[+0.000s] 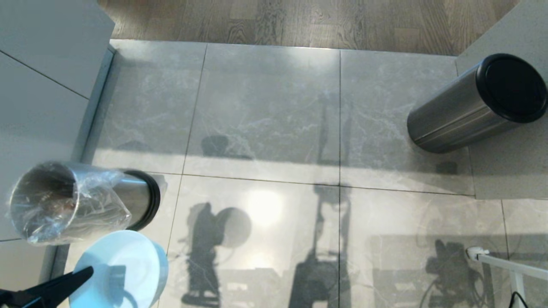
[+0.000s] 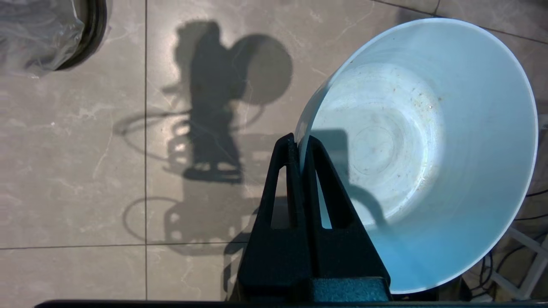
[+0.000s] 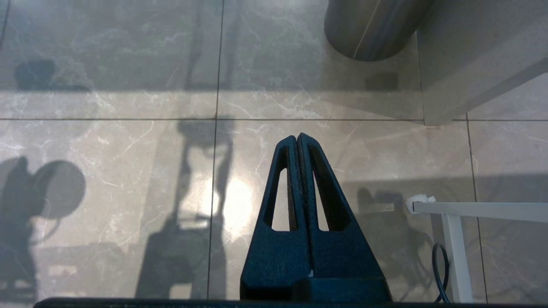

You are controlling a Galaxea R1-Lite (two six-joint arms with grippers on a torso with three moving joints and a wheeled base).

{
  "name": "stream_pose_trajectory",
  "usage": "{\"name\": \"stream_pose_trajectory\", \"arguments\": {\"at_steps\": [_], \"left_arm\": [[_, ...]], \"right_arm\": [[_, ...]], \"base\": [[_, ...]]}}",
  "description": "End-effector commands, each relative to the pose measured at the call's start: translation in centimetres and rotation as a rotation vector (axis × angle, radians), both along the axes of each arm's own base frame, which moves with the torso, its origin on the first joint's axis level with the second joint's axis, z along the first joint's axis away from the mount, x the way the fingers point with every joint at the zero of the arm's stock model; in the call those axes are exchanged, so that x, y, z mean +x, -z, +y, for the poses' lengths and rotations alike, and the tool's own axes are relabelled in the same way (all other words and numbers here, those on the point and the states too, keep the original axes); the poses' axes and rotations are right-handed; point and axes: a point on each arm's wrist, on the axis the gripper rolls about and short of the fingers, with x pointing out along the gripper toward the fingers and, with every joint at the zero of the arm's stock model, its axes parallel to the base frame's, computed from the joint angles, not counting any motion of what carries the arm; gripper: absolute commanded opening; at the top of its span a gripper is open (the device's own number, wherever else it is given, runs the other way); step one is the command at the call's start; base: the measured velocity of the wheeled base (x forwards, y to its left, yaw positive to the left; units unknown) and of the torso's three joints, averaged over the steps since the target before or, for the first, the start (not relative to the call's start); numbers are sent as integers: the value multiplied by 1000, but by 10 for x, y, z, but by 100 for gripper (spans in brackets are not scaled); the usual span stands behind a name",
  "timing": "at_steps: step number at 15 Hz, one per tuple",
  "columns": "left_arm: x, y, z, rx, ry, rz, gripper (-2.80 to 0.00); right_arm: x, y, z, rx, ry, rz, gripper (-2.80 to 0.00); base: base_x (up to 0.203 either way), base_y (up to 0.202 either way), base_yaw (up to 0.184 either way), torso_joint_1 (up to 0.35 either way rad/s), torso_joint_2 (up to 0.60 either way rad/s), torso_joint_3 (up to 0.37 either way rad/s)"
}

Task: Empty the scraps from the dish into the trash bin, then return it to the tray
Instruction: Put the bowl back to the table

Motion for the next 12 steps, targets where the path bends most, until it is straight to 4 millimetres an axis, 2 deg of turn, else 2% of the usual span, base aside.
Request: {"name": "stream_pose_trajectory", "arguments": {"at_steps": [1,12], "left_arm": [[0,0,0,2,0,1,-280],[0,1,1,20,-20,-1,-280]], "right_arm": [[0,0,0,0,1,-1,-280],[0,0,0,0,-1,0,-280]], "base": [[0,0,0,2,5,133],[0,0,0,3,2,192]]}}
